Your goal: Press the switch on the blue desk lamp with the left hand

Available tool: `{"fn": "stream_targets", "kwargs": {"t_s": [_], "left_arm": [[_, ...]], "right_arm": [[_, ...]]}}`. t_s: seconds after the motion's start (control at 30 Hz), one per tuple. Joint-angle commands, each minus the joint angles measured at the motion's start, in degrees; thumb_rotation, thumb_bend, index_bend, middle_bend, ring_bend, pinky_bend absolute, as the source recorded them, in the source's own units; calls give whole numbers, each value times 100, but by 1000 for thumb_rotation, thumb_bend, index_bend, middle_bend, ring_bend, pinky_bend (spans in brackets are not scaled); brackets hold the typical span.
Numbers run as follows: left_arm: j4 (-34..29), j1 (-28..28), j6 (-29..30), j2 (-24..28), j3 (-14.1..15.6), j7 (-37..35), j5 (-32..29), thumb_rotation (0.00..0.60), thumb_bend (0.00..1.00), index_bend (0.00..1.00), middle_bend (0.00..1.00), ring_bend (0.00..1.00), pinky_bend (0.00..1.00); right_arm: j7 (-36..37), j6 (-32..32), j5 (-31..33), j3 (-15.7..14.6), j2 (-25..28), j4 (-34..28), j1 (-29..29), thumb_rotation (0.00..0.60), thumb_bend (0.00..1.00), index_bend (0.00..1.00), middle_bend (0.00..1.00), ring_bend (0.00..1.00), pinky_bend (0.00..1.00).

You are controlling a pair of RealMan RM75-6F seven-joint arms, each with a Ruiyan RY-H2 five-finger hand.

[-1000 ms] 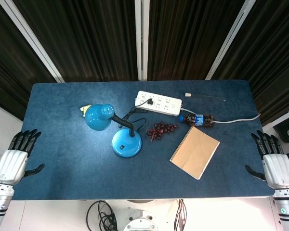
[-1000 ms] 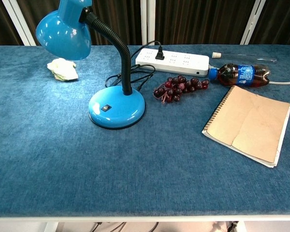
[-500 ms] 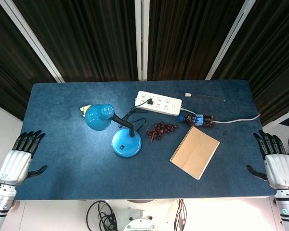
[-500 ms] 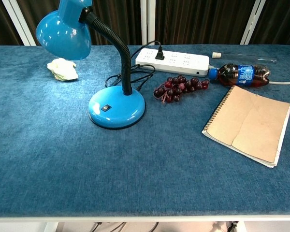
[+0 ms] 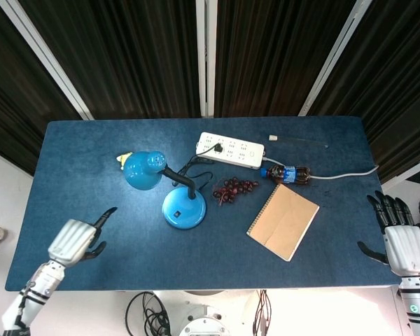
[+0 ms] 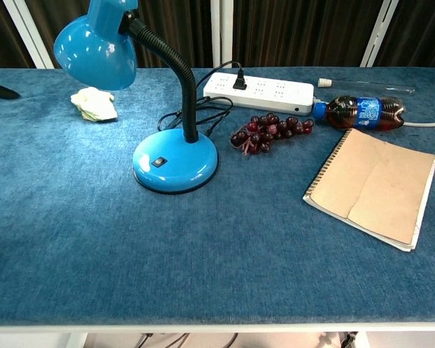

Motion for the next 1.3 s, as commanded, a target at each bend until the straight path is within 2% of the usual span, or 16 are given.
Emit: {"fn": "stream_targets", "kwargs": {"t_s": [0.03,0.23,0.57,0.9,1.3], "left_arm": [[86,-472,-678,-455,-12,204,-100,600,431,35,823,779,828],[231,-880,-1263,-898,-148,497,-428,600,444,24,823,779,828],[757,-1276,-1727,-1444,-357,658,-1056,600,456,24,829,781,827],[984,-1472,-1844,-1647,-335,775,-1299,600,465,24,835,782,828],[976,-1681,-1852,-1719,-308,790,-1331,600,469,24,837,783,828]], "right_arm": [[1,20,1,1,11,-7,-13,600,73,0,0,0,0],[59,86,39,11,65,7,-68,600,74,0,0,0,0],[158,20,127,1,72,111,-96,600,73,0,0,0,0],[215,-56,210,31,49,180,-79,600,76,0,0,0,0],[242,-108,271,48,11,231,-73,600,77,0,0,0,0]]}}
